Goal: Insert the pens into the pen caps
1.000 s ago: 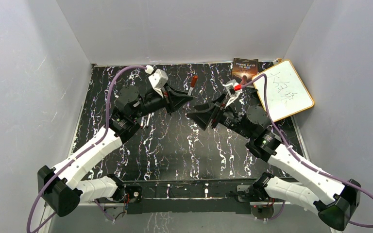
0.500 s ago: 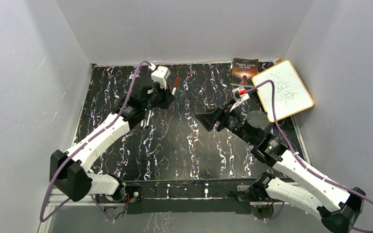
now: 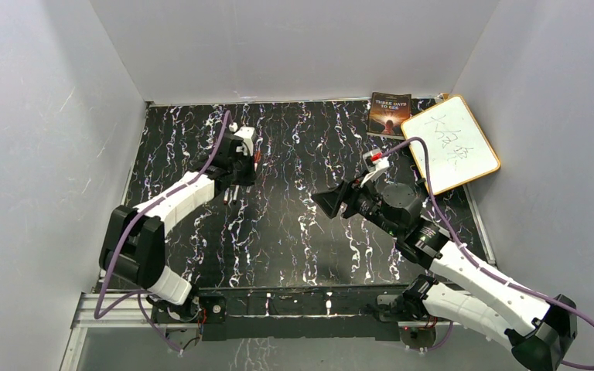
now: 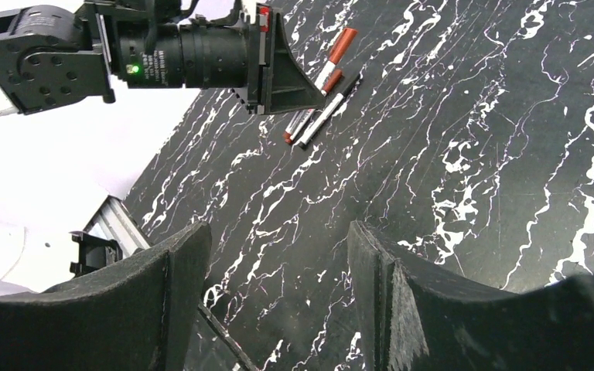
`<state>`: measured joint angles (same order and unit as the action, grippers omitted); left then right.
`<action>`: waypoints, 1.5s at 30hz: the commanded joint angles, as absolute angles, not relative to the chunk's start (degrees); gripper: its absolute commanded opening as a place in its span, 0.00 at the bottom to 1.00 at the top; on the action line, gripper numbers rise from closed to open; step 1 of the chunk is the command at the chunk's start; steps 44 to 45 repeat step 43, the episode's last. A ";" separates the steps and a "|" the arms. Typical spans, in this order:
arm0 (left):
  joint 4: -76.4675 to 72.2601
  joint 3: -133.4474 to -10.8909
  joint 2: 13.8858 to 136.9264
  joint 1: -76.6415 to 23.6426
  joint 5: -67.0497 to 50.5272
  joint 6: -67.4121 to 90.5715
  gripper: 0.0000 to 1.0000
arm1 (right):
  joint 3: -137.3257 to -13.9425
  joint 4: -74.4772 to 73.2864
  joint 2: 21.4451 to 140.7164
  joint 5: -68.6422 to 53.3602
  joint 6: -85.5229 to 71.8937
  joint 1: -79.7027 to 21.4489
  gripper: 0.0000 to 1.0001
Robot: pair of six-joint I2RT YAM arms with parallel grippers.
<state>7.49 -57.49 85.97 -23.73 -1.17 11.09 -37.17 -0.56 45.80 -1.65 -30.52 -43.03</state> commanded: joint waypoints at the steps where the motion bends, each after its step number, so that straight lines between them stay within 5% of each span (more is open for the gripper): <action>1: 6.43 -58.16 87.67 -21.34 -2.72 11.66 0.00 | -37.04 1.76 44.98 -1.56 -30.19 -43.08 0.62; 10: 6.48 -59.11 90.69 -18.78 -3.95 13.26 0.02 | -34.56 2.99 46.42 -1.41 -29.62 -42.95 0.63; 11: 6.50 -59.07 90.83 -18.68 -4.22 13.49 0.06 | -34.34 3.18 46.75 -1.43 -29.62 -42.97 0.63; 16: 6.34 -58.70 90.60 -18.55 -4.06 13.47 0.59 | -33.75 4.33 48.07 -2.44 -29.30 -42.80 0.62; 19: 6.11 -58.43 89.40 -18.55 -2.94 13.03 0.72 | -33.75 4.62 48.55 -2.81 -29.22 -42.62 0.62; 27: 4.48 -58.93 81.99 -18.58 -1.32 16.44 0.78 | -33.55 3.91 48.04 -1.80 -29.80 -42.33 0.62; 33: 2.60 -59.69 73.09 -18.54 -2.25 22.46 0.93 | -34.20 2.32 47.90 -1.67 -29.71 -42.18 0.62; 45: 7.60 -61.32 69.88 -18.59 0.98 22.17 0.96 | -35.58 0.45 47.04 -1.79 -30.55 -42.14 0.62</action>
